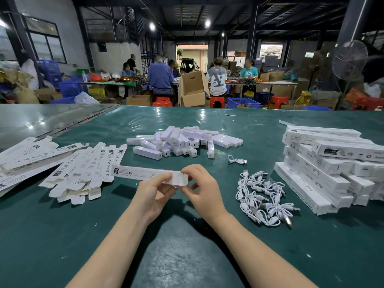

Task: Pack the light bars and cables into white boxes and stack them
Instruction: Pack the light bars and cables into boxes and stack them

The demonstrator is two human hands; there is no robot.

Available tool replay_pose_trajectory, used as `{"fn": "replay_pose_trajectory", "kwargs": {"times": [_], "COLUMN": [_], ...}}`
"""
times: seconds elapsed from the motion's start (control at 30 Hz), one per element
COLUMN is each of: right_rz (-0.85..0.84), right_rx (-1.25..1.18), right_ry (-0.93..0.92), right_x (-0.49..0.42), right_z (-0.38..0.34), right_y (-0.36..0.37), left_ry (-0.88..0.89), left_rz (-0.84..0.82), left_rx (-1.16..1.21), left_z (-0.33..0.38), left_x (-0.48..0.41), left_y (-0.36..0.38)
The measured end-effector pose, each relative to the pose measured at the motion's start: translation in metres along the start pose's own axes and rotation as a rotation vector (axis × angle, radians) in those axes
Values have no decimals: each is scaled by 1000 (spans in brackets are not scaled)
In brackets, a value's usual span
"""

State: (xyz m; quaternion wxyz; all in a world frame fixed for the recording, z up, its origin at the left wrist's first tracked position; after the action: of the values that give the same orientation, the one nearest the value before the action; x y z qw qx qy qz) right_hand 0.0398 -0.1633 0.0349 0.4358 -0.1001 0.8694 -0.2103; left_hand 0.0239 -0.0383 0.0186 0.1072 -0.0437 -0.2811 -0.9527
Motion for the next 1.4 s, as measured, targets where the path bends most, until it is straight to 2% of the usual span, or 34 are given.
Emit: {"fn": "replay_pose_trajectory", "kwargs": {"times": [0.13,0.2,0.4,0.6,0.87,1.0,1.23,1.4], "right_rz": [68,75,35,-19,-55,-79,-100,-169], "right_rx": [261,279,56,-16,-264,-342,-384,-414], "right_ry": [-264,-306,-47,13,265,353,519,629], "right_x": [-2,0,0,0,0,-1,1,0], "right_z": [-19,-24,-7,-7,3,7,17,22], "right_y": [2,5,2,6,6,5,7,6], "left_ry": [-142,-146,-87,80,-27,80,150,238], "left_rz": [-11,-14,-85,-116,-108,-74,-63,-83], "left_rx": [19,-14,-30,-154,-36,-143,-244,-472], "left_z": [-4,-6,-3,2,-4,-3,-3,4], "left_x": [0,-1,-1,4,-1,-2,-1,1], "left_y": [0,0,4,9,8,6,2,1]}}
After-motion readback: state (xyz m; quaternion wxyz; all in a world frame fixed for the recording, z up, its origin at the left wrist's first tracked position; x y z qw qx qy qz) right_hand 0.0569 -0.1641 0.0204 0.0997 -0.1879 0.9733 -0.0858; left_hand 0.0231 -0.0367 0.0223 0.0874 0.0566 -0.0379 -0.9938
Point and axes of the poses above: each hand's wrist, its own x-axis away from the middle knuckle, its own y-axis out of the palm, z = x × y, the point moved 4 cm from there along -x, towards the middle knuckle, and after that the axes turned 5 degrees about -y, right-handed, at the moved point
